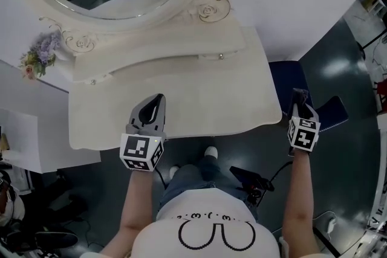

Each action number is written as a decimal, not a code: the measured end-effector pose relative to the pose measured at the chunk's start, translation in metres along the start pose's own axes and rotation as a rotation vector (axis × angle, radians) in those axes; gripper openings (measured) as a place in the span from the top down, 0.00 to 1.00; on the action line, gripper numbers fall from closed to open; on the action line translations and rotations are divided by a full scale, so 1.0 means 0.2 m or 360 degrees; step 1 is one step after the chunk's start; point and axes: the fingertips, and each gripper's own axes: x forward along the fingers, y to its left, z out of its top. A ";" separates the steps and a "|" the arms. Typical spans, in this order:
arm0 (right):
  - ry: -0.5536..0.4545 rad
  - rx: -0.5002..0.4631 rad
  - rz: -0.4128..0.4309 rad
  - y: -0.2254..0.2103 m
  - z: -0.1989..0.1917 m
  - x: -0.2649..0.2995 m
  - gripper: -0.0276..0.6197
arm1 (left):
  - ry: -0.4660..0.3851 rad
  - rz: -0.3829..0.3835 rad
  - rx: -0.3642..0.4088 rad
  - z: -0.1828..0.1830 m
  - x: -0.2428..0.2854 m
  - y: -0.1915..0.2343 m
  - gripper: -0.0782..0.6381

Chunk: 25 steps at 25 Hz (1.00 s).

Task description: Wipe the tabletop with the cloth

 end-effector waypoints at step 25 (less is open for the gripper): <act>-0.1086 -0.0111 0.0380 1.33 0.86 -1.29 0.82 | -0.0383 0.0052 0.0302 0.40 -0.82 0.42 0.89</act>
